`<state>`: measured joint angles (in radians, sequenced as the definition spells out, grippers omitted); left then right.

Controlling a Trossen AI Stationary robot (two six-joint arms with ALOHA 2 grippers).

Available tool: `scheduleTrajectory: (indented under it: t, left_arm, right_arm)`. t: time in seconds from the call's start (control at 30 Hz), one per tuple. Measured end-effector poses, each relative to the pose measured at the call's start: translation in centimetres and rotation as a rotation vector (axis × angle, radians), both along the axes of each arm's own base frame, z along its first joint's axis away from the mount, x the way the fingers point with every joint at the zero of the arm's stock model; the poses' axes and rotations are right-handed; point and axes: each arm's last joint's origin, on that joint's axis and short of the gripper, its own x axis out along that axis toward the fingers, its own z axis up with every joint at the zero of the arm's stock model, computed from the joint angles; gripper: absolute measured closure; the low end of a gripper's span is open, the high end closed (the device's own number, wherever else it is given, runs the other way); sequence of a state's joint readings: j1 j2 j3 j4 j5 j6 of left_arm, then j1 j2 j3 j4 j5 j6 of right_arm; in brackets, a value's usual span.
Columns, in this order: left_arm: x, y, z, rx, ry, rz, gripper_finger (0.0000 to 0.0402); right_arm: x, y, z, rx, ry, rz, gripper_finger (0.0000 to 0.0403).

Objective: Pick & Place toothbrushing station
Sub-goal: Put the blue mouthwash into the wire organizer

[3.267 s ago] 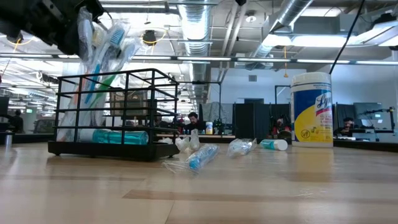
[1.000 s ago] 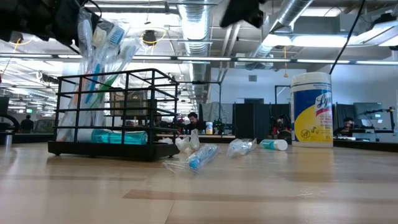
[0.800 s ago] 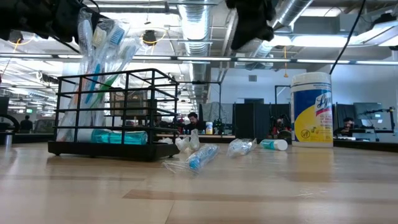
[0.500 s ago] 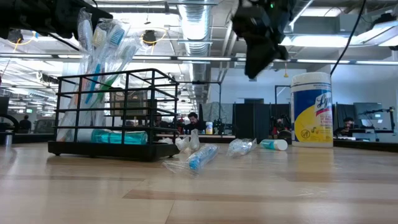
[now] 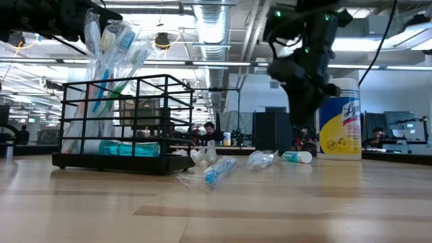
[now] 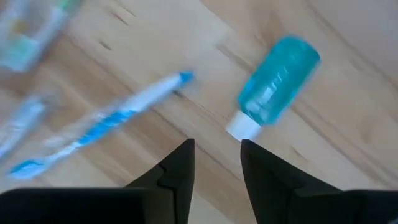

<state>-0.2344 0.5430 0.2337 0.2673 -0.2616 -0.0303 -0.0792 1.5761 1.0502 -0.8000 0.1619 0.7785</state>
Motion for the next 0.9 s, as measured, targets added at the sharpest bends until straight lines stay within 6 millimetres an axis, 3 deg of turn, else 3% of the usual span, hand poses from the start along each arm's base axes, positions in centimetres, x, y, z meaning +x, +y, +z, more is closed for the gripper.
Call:
scheduleTrajectory:
  t: [0.47,0.9]
  left_arm:
    - [0.0,0.0,0.0,-0.001,-0.003,0.000,0.0261]
    - [0.0,0.0,0.0,-0.002,-0.005,0.000,0.0261]
  right_arm:
    - [-1.3,0.0,-3.1,0.000,-0.002,-0.097,0.0203]
    - [-1.7,-0.4,-5.0,0.007,-0.073,-0.155,0.0191]
